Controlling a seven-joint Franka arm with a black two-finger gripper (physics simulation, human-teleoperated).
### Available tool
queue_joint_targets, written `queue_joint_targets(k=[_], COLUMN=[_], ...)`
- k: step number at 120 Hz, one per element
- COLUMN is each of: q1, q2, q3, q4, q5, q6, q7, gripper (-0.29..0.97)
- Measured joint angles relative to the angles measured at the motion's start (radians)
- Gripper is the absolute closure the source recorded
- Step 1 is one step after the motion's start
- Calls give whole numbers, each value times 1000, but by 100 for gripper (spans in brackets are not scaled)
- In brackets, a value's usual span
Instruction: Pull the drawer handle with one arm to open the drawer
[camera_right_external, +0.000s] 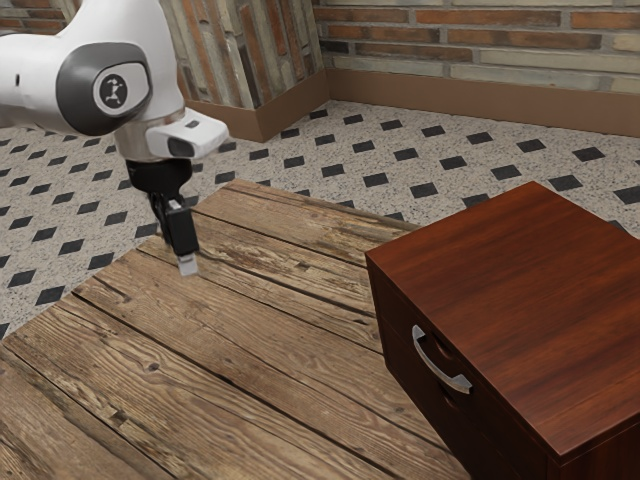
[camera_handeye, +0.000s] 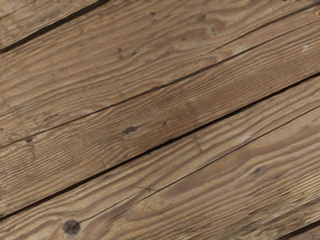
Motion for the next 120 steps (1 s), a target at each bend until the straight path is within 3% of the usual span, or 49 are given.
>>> queue_joint_targets(k=[42,56,72,95,120], q1=[-93,-69,-103,-146,-246], q2=[-49,-161,-255,-321,-401], q3=[0,-88,-183,-206,-205], q4=[-3,-115,-224,-348,-499], q5=[-4,-5,-9,-8,-14], q6=[35,31,29,69,248], q7=[129,163,271,458,650], gripper=[0,0,0,0,0])
